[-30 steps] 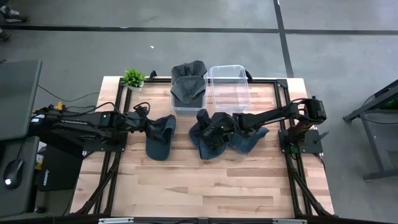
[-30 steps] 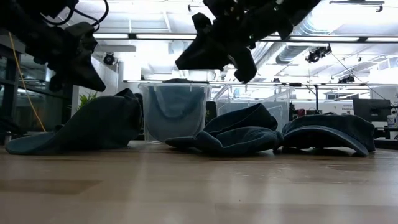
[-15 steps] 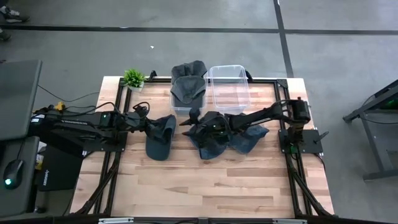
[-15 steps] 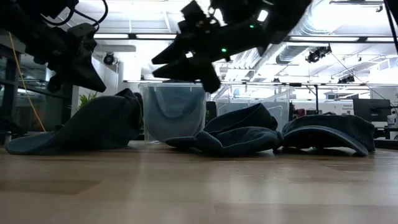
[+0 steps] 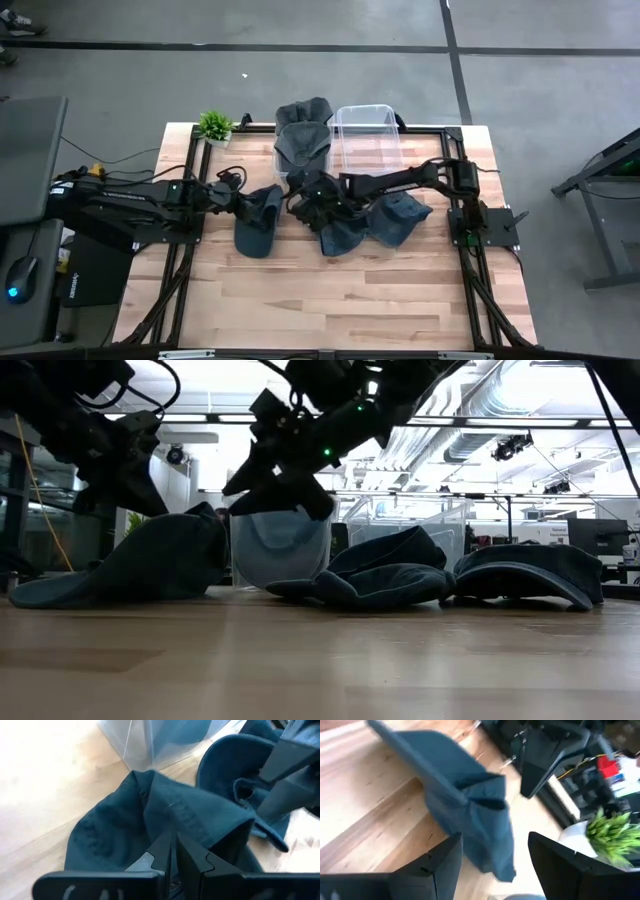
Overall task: Pick & Place hat
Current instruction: Put the left blue cap into the right transparent bin
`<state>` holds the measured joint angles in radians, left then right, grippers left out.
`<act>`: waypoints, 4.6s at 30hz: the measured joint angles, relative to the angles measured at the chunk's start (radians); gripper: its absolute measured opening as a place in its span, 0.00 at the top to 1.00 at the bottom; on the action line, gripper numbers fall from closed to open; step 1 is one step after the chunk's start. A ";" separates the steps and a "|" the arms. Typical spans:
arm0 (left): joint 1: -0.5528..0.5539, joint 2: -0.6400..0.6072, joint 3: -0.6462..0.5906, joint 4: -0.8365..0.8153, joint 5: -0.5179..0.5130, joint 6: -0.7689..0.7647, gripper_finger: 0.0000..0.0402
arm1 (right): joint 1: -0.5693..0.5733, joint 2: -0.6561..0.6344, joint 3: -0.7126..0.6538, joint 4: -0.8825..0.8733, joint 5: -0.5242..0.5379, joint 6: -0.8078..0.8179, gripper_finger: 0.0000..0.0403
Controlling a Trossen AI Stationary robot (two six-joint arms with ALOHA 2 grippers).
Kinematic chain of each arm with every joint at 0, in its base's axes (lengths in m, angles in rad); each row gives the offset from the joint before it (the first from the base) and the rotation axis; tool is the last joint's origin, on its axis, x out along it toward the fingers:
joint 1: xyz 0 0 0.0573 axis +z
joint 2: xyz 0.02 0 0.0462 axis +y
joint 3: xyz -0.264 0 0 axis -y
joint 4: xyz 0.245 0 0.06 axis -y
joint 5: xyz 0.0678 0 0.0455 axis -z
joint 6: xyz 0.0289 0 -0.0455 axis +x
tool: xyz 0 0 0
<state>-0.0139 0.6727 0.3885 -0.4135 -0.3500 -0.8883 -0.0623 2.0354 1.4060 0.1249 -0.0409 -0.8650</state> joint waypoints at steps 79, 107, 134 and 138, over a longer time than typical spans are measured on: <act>0.000 0.315 0.000 0.372 0.171 -0.018 0.94 | -0.048 0.055 0.006 -0.094 -0.199 -0.103 0.77; 0.000 0.252 0.054 0.426 0.103 0.069 0.94 | 0.072 0.051 0.006 -0.380 0.134 -0.117 0.99; 0.001 0.111 0.120 0.407 0.025 0.151 0.94 | 0.264 0.050 0.467 -0.798 0.536 -0.241 0.99; 0.001 0.112 0.120 0.405 0.024 0.155 0.94 | 0.277 0.050 0.516 -0.855 0.588 -0.235 0.99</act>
<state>-0.0132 0.7844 0.5083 -0.0083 -0.3256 -0.7337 0.2143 2.0850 1.9218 -0.7298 0.5468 -1.0995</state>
